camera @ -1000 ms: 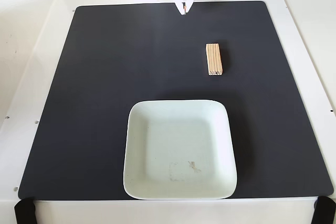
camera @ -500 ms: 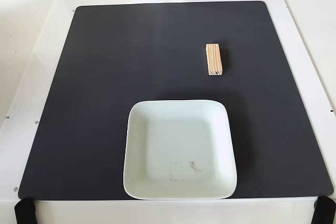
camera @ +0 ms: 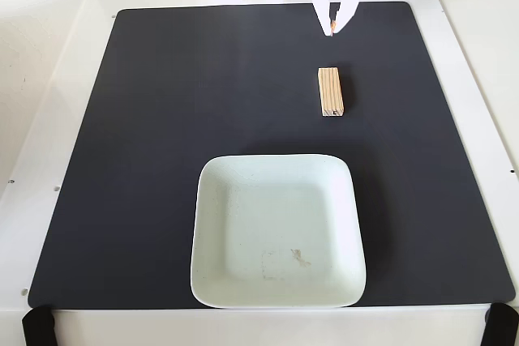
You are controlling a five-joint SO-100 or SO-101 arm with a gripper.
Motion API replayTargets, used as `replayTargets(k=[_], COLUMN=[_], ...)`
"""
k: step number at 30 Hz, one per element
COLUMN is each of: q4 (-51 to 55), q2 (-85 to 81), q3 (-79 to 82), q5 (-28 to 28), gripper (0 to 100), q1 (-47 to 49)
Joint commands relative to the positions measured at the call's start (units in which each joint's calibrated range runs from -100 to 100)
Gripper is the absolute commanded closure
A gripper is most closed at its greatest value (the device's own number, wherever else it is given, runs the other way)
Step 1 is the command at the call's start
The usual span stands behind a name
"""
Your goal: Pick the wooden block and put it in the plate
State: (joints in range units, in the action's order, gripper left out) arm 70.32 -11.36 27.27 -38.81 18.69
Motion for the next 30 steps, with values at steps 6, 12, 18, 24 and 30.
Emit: replayTargets(k=[6,12,18,24,30], q4=[-3.1,-3.1,-3.1,-3.1,-3.2], q2=[8.1,12.4,18.1,23.1,27.1], q3=[-2.7,-6.5,-11.2,-16.0,-19.7], q5=[-0.2,0.2,-0.1,-0.2,-0.6], gripper=[78,76,76,76,76], q1=[-4.5,-7.2,-7.7,-8.0,-9.1])
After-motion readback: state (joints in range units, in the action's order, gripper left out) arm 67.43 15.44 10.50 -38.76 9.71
